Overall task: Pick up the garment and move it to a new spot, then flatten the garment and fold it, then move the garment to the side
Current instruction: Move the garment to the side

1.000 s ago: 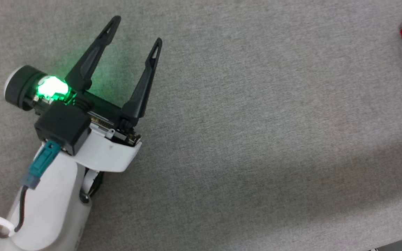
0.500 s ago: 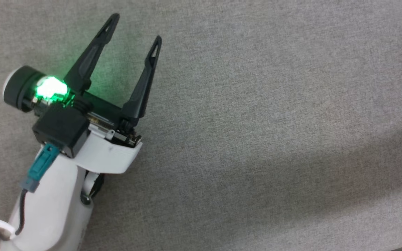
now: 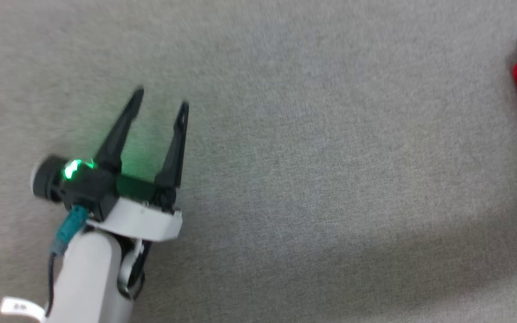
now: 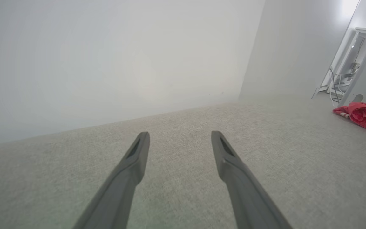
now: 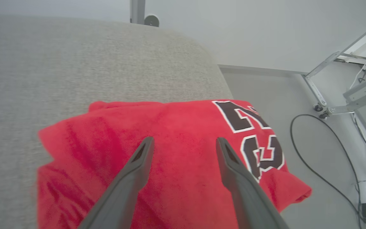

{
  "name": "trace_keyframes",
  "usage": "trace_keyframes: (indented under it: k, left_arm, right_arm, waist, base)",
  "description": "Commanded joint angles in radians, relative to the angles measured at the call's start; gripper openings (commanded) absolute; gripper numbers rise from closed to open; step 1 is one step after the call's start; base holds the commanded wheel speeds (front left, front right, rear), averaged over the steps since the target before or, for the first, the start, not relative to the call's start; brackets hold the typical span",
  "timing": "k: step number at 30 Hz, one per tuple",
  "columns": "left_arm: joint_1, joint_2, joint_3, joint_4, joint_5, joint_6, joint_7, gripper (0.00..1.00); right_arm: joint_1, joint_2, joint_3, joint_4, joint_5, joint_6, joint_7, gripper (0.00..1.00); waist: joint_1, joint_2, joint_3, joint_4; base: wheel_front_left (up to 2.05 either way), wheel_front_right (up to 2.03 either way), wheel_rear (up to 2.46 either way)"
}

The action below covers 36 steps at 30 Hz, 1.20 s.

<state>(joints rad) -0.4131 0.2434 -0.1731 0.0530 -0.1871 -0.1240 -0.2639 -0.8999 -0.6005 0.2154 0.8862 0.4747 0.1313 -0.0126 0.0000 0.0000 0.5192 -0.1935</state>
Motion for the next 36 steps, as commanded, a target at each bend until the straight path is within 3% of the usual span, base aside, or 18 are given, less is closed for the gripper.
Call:
trace_keyframes:
  k: [1, 10, 19, 27, 36]
  left_arm:
    - [0.022, -0.008, 0.005, 0.008, -0.007, 0.0, 0.001, 1.0]
    - [0.157, -0.056, 0.092, 0.1, -0.03, -0.004, 0.001, 1.0]
    - [0.258, -0.086, 0.181, 0.2, -0.044, -0.006, 0.001, 1.0]
    - [0.323, -0.088, 0.215, 0.204, -0.05, -0.007, 0.001, 1.0]
    - [0.393, -0.095, 0.233, 0.161, -0.037, -0.007, 0.001, 1.0]
  right_arm:
    - [0.03, 0.007, 0.017, -0.01, 0.017, -0.001, -0.009, 1.0]
    - [0.212, 0.055, 0.149, -0.148, 0.123, -0.001, -0.152, 1.0]
    - [0.325, 0.111, 0.266, -0.246, 0.191, -0.001, -0.229, 1.0]
    - [0.363, 0.161, 0.235, -0.296, 0.195, -0.001, -0.251, 1.0]
    - [0.472, 0.185, 0.155, -0.409, 0.122, -0.001, -0.253, 1.0]
  waist:
    - [0.0, 0.0, -0.09, 0.049]
    - [0.0, 0.0, -0.232, 0.119]
    - [0.0, 0.0, -0.37, 0.167]
    - [0.0, 0.0, -0.462, 0.196]
    - [0.0, 0.0, -0.52, 0.214]
  base:
    - [0.0, 0.0, 0.0]
    - [0.0, 0.0, 0.0]
    - [0.0, 0.0, 0.0]
    - [0.0, 0.0, 0.0]
    - [0.0, 0.0, 0.0]
